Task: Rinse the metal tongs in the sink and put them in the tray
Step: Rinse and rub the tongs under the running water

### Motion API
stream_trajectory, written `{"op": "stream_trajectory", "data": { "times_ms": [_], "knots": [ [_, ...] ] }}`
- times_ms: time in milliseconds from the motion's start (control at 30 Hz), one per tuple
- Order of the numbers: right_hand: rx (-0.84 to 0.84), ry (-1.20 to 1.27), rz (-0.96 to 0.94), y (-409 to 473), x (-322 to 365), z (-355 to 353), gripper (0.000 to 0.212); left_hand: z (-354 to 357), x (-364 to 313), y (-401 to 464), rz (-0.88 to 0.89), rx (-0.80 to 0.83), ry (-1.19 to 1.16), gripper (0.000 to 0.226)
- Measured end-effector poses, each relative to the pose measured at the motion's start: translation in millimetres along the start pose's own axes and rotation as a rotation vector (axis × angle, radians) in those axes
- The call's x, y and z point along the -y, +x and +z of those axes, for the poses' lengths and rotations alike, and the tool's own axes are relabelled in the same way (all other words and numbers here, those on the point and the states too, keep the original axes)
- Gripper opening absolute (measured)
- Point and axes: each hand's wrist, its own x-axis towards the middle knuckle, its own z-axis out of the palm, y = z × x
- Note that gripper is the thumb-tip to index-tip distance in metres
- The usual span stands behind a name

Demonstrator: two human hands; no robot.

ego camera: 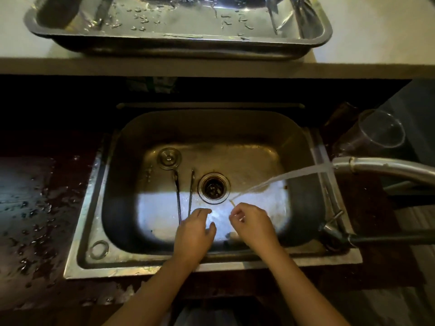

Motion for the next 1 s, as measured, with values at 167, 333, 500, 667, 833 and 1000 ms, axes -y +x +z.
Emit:
{"op": "stream_trajectory", "data": {
  "times_ms": [167,333,500,667,833,1000],
  "knots": [
    [0.151,0.259,0.212,64.4,22.1,57.6,0.012,-23.2,52.0,42.8,-0.262,-0.006,0.023,0.039],
    [0.129,0.126,0.206,108.6,38.1,114.2,0.029,-14.3,88.4,70.5,-0.420,0.083,0.031,0.041],
    [0.074,-0.020,0.169,125.5,48.8,144.7,0.024,1.1,101.1,85.8,-0.376,0.132,0.154,0.036],
    [0.061,-0.065,0.203,133.3,42.0,159.7,0.019,16.0,104.6,94.3,-0.373,0.144,0.134,0.026],
    [0.078,0.011,0.213,131.9,38.3,157.5,0.015,14.1,102.1,96.7,-0.477,0.079,-0.126,0.022],
    [0.101,0.381,0.299,124.5,39.1,127.1,0.019,-24.0,87.7,89.0,-0.554,0.190,-0.809,0.009]
  ]
}}
